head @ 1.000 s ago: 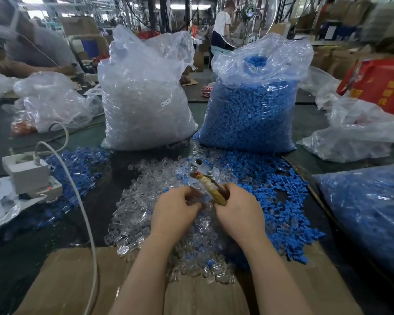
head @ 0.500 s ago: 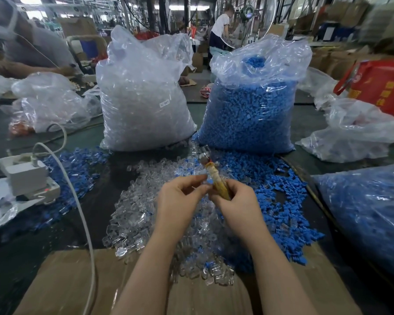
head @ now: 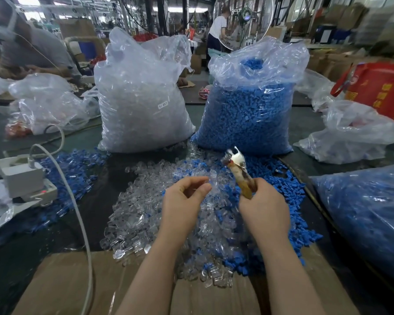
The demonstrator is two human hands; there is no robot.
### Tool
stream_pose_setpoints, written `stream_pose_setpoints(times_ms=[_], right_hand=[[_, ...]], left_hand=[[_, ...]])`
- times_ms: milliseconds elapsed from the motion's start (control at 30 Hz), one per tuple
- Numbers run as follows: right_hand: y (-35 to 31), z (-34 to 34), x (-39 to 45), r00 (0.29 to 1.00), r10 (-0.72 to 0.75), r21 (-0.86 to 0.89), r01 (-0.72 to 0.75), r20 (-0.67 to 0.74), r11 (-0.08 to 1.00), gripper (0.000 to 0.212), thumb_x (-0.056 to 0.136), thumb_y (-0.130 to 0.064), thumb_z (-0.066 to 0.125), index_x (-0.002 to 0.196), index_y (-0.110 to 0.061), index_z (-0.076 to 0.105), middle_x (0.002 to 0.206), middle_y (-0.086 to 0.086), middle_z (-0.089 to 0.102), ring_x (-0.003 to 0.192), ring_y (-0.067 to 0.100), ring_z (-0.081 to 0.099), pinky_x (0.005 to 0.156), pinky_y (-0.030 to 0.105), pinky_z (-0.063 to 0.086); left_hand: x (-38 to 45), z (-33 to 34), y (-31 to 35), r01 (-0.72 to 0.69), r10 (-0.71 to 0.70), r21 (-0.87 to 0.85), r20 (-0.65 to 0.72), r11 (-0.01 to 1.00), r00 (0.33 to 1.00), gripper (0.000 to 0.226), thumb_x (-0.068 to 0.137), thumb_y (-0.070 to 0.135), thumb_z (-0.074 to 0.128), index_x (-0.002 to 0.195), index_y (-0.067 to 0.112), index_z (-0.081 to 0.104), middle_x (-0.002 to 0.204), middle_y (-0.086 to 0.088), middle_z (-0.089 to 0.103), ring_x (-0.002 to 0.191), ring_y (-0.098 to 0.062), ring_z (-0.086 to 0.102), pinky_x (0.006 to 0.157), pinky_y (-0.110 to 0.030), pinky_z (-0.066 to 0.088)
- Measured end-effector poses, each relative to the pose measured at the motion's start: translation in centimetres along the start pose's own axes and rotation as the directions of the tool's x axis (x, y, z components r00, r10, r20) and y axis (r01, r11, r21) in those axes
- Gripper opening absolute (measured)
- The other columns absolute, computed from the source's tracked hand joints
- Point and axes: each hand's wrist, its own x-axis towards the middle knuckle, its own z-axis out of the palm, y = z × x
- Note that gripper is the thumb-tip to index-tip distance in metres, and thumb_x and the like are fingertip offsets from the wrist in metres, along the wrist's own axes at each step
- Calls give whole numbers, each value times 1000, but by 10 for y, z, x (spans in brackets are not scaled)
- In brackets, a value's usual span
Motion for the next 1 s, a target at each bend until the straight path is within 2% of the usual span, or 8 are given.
stream_pose_setpoints(times_ms=[133, 300, 467, 533, 633, 767, 867, 1000], right_hand=[[14, -1, 4, 980, 197, -279, -180, 34, 943, 27, 93, -30, 60, 111, -12, 55, 110, 10, 54, 63, 23, 44, 51, 31, 30], [10, 7, 5, 977, 184, -259, -152, 107, 954, 11, 90, -26, 59, 92, -17, 53, 80, 3, 52, 66, 24, 49, 54, 31, 37], [5, 13, 2, 993, 78, -184, -62, 84, 981, 14, 88, -31, 61, 87, -22, 50, 71, -4, 47, 59, 16, 42, 54, 31, 34], [4, 12, 4, 998, 31, -72, -26, 63, 997, 17, 90, -37, 62, 87, -25, 51, 71, -7, 49, 64, 18, 47, 58, 31, 36], [-2, 11, 3, 998, -23, 266, 5, 63, 964, 14, 90, -37, 67, 86, -26, 58, 75, -9, 60, 71, 16, 57, 64, 33, 45], [-18, 7, -6, 994, -76, 740, -7, 79, 672, 9, 88, -18, 73, 86, -25, 68, 76, -9, 72, 72, 2, 66, 61, 15, 50], [-24, 7, -10, 988, -102, 859, -48, 115, 509, 11, 89, -10, 71, 89, -21, 71, 78, -9, 74, 72, 0, 68, 62, 10, 50], [-25, 9, -11, 981, -99, 871, -102, 169, 481, 9, 90, -8, 69, 89, -17, 72, 71, -9, 72, 61, -4, 62, 53, 10, 46]], left_hand=[[1, -6, -1, 34, -34, -22, 24, 999, 999, 19, 85, 12, 74, 97, 27, 73, 87, 14, 74, 83, -2, 69, 71, -10, 51], [1, -7, 0, 43, -42, -36, 39, 998, 998, 24, 85, 8, 73, 94, 30, 73, 86, 13, 74, 83, -3, 69, 71, -9, 51], [1, -6, 1, 39, -38, -23, 44, 999, 998, 24, 85, 9, 73, 90, 33, 73, 86, 15, 74, 82, -4, 68, 68, -9, 50], [2, -6, 1, 49, -47, -27, 48, 998, 998, 22, 84, 11, 74, 91, 32, 73, 87, 16, 74, 81, -2, 69, 68, -9, 50], [2, -5, 3, 75, -70, -78, 71, 994, 995, 20, 82, 10, 76, 94, 27, 74, 88, 12, 75, 82, -3, 70, 70, -12, 52], [1, -1, 4, 141, -105, -254, 148, 957, 983, 18, 84, 8, 73, 98, 19, 74, 94, -3, 76, 91, -15, 72, 76, -21, 56], [-2, 6, 5, 213, -149, -387, 187, 897, 971, 15, 89, 2, 65, 100, 11, 72, 95, -9, 76, 92, -21, 73, 74, -23, 57], [-3, 9, 5, 231, -172, -445, 169, 865, 970, 16, 88, 0, 65, 101, 7, 71, 98, -12, 76, 94, -22, 73, 77, -25, 58]])
